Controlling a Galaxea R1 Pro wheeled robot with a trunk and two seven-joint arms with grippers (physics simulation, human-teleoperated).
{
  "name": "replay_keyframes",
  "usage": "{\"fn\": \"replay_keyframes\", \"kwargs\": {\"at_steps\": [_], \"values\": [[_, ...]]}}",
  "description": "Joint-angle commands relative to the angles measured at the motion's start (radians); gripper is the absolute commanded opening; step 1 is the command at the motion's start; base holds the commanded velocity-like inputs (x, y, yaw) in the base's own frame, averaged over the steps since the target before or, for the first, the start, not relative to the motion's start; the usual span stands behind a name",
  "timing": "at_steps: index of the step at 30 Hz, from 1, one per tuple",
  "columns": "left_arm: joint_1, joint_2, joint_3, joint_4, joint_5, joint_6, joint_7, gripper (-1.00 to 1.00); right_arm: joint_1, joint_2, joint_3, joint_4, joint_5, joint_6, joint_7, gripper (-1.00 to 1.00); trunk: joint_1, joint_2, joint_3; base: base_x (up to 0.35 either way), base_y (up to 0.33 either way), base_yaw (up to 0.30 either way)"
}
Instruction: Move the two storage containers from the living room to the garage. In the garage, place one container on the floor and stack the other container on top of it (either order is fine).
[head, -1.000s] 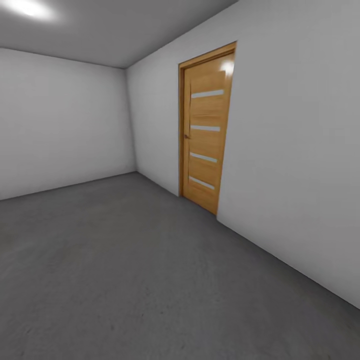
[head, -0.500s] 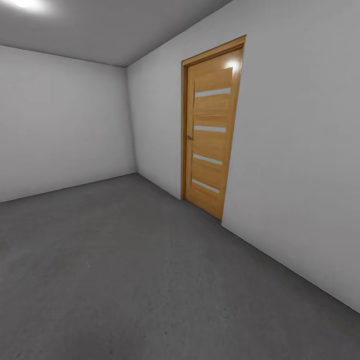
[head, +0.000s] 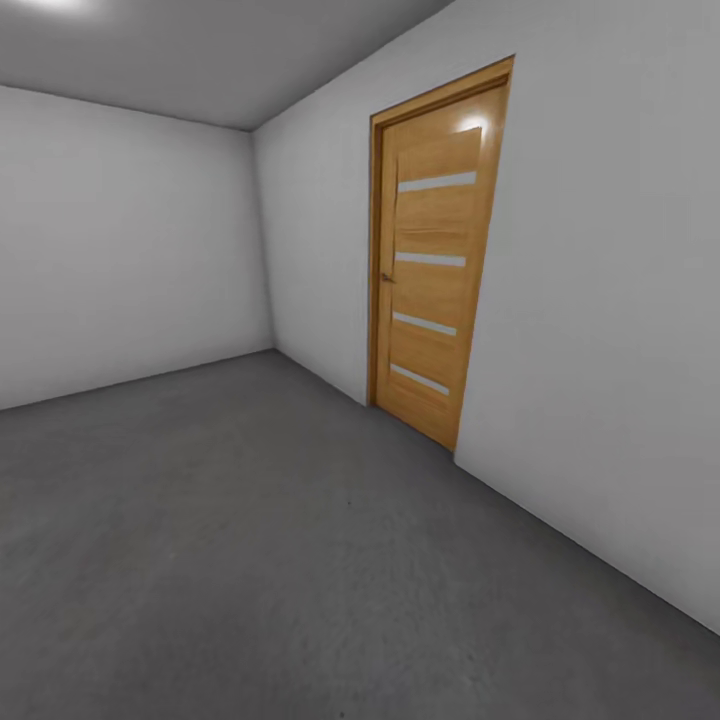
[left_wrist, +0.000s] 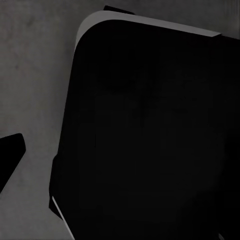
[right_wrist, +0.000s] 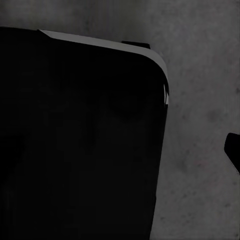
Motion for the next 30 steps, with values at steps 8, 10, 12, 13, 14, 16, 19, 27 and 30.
{"fn": "replay_keyframes", "kwargs": {"at_steps": [8,10,12,13,14,16,19,27,30], "values": [[0.0,0.0,0.0,-0.001,0.006,-0.001,0.001,1.0,0.0,-0.001,0.002,0.001,0.006,-0.009,0.0,1.0,0.001,0.0,-0.001,0.323,0.114,0.0],[0.0,0.0,0.0,-0.001,0.006,-0.001,0.001,1.0,0.0,0.0,0.002,0.001,0.006,-0.011,0.0,1.0,0.001,0.0,-0.001,0.323,0.114,0.0],[0.0,0.0,0.0,-0.001,0.005,-0.001,0.001,1.0,0.0,0.0,0.001,0.001,0.006,-0.011,0.0,1.0,0.001,0.0,-0.001,0.324,0.114,0.0],[0.0,0.0,0.001,-0.001,0.005,-0.001,0.001,1.0,0.0,0.0,0.001,0.001,0.006,-0.011,0.0,1.0,0.001,0.0,-0.001,0.324,0.114,0.0],[0.0,0.0,0.001,-0.001,0.005,-0.001,0.001,1.0,0.0,0.0,0.001,0.001,0.006,-0.011,0.0,1.0,0.001,0.0,-0.001,0.324,0.114,0.0],[0.0,0.0,0.001,-0.001,0.005,-0.001,0.001,1.0,0.0,0.0,-0.001,0.001,0.005,-0.011,-0.001,1.0,0.001,0.0,-0.001,0.324,0.114,0.0],[0.0,0.0,0.001,-0.001,0.005,-0.001,0.001,1.0,0.0,0.001,-0.004,0.001,0.004,-0.011,-0.003,1.0,0.001,0.0,-0.001,0.323,0.114,0.0],[0.0,0.0,0.0,-0.001,0.005,-0.001,0.001,1.0,0.0,0.004,-0.002,0.001,0.005,-0.007,-0.003,1.0,0.001,0.0,-0.001,0.324,0.114,-0.064],[0.0,0.0,0.001,-0.001,0.005,-0.001,0.001,1.0,0.0,0.004,-0.001,0.001,0.005,-0.006,-0.003,1.0,0.001,0.0,-0.001,0.323,0.114,-0.21]]}}
